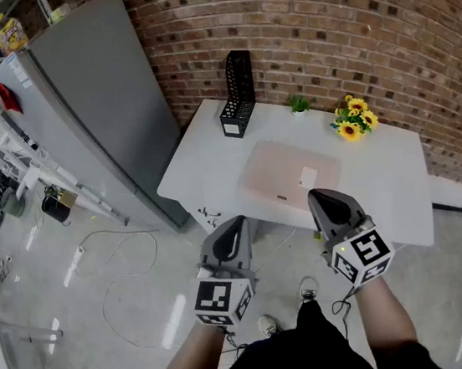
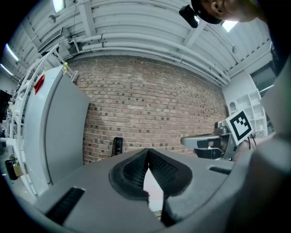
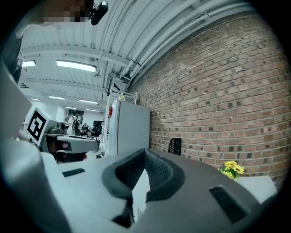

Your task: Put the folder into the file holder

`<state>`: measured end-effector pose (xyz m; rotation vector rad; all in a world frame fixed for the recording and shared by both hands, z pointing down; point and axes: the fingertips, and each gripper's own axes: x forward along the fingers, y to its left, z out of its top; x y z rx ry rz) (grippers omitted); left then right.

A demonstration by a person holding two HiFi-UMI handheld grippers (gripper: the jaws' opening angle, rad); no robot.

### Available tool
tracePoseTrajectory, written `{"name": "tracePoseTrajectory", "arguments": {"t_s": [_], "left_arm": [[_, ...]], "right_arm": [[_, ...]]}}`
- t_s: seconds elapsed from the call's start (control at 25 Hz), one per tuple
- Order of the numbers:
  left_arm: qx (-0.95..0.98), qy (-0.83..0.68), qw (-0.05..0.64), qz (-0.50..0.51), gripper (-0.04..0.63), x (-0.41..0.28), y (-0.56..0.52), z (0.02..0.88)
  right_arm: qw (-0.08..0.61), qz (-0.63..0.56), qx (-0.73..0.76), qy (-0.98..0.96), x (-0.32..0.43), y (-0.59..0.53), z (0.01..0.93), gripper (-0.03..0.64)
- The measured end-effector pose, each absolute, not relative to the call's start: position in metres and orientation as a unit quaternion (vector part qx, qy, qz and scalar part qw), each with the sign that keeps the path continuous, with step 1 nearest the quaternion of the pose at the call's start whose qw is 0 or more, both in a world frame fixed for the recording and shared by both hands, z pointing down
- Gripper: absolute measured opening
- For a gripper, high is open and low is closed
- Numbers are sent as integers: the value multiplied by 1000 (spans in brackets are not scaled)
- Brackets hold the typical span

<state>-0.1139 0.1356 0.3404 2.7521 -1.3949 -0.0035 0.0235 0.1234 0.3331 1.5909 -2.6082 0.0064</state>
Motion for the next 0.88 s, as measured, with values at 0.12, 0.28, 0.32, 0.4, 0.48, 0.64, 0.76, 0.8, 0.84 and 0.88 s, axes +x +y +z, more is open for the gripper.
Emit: {"name": "tracePoseTrajectory", "arguments": {"t_s": [0.12, 0.28, 0.32, 0.4, 0.48, 0.64, 0.76, 0.8, 0.84, 0.88], "left_arm": [[891, -453, 29, -2, 6, -115, 138, 339], [891, -453, 28, -2, 6, -116, 142, 339], [891, -452, 28, -2, 6, -116, 143, 339], [892, -452, 27, -2, 6, -116, 144, 338], [892, -451, 26, -2, 6, -117, 144, 337], [892, -452, 24, -5, 6, -120, 146, 335], [891, -454, 19, -4, 6, -122, 146, 335], [891, -454, 18, -3, 8, -122, 147, 336], [891, -454, 17, -2, 8, -122, 147, 336], [891, -454, 17, 0, 8, -122, 147, 337]], "right_arm": [[43, 3, 520, -853, 23, 125, 331, 3], [41, 5, 520, -853, 22, 130, 332, 3], [41, 6, 520, -853, 22, 130, 332, 3], [39, 9, 520, -853, 22, 131, 332, 3], [35, 11, 519, -854, 21, 131, 331, 3], [31, 11, 518, -855, 18, 133, 329, 3], [38, 4, 522, -852, 17, 134, 329, 3], [39, 1, 525, -850, 17, 134, 329, 5], [39, -1, 526, -850, 17, 134, 328, 5], [37, -2, 525, -850, 17, 134, 328, 5]]}}
